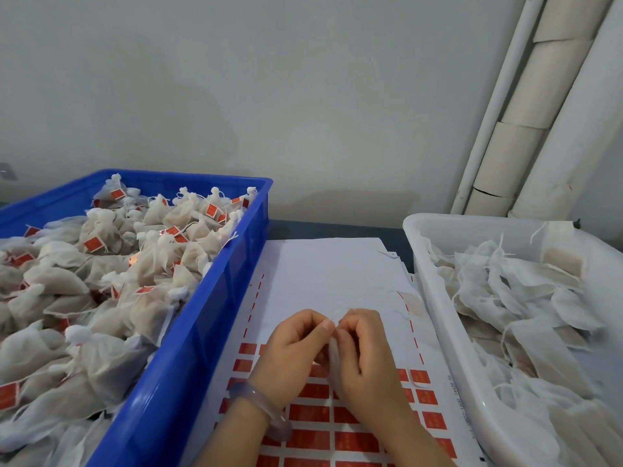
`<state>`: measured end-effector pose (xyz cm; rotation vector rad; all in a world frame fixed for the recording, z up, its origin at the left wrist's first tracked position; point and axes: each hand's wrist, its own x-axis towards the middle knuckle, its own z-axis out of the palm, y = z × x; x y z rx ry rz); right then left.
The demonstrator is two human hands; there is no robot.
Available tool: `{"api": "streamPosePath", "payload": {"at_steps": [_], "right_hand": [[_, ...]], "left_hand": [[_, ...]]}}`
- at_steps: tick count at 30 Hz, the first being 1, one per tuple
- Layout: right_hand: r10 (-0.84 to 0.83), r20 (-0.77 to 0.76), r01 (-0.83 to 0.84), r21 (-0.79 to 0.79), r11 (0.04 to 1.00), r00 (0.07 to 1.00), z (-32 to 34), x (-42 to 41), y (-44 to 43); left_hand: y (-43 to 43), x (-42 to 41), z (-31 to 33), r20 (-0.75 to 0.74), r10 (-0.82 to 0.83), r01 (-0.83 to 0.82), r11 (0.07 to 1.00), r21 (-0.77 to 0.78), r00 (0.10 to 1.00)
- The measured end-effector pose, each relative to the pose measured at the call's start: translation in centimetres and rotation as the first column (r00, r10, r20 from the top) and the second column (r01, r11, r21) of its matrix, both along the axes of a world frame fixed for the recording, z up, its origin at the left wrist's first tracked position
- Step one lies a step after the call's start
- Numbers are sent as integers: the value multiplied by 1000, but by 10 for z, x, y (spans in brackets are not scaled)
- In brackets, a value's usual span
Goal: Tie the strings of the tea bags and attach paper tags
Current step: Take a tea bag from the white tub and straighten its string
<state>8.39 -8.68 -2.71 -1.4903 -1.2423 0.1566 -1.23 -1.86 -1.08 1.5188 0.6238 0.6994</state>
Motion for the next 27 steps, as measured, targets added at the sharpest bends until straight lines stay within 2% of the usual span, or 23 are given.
{"api": "streamPosePath", "payload": {"at_steps": [7,13,14,16,19,22,23,25,27], "right_hand": [[-60,77,59,13,998,995,-2,3,3],[-49,113,51,-13,999,992,-1,-2,4],[-53,106,54,-5,999,993,0,-2,3],[-74,82,72,20,997,994,1,-3,3],[-88,85,85,42,995,992,-1,-1,3],[-102,101,98,45,994,990,-3,1,3],[-112,105,108,45,993,988,-3,1,3],[-132,114,127,45,991,985,-3,0,4],[-130,132,124,50,991,983,-3,-2,5]], "left_hand": [[-12,14,-2,50,312,-308,948,-81,949],[-8,11,0,68,384,-379,923,-69,921],[-7,10,0,69,375,-374,927,-26,924],[-6,8,-1,33,343,-343,923,175,939],[-9,7,0,-33,349,-287,817,501,937],[-10,10,0,-89,377,-230,719,656,922],[-11,11,0,-133,376,-199,721,664,917],[-11,13,-1,-230,332,-144,800,582,915],[-11,10,3,-275,259,-152,922,357,926]]}}
